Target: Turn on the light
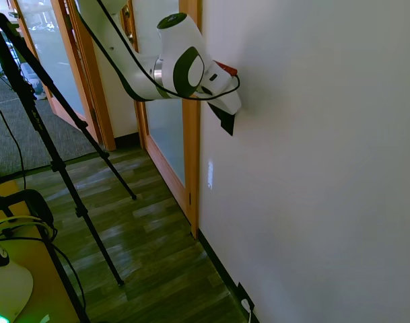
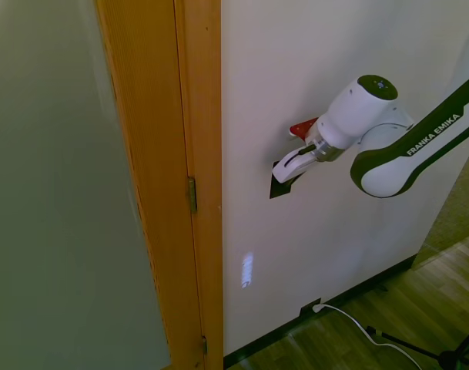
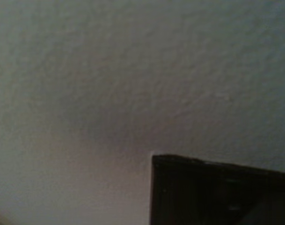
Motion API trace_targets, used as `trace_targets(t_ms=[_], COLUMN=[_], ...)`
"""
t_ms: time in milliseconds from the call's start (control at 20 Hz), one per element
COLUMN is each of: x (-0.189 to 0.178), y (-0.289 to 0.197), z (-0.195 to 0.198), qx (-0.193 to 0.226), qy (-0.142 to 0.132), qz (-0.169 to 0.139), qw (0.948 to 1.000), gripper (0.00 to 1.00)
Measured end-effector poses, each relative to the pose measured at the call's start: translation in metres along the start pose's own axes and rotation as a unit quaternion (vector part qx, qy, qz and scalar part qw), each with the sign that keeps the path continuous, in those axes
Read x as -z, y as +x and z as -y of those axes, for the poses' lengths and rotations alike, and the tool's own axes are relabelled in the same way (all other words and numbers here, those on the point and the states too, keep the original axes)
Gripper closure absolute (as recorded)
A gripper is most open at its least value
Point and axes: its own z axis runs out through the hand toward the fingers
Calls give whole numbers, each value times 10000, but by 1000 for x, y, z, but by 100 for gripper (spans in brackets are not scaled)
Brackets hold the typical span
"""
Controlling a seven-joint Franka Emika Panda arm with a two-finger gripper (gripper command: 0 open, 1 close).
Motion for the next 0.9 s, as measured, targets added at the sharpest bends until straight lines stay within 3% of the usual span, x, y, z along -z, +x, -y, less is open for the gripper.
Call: trace_targets(t_ms=[600,650,900], x=[19,22,31], y=[-12,-12,-15], z=[3,3,11], qx=[-52,-72,-34], qy=[14,47,238], qz=[-385,-423,-502], qw=[9992,9991,9984], gripper=[100,0,0])
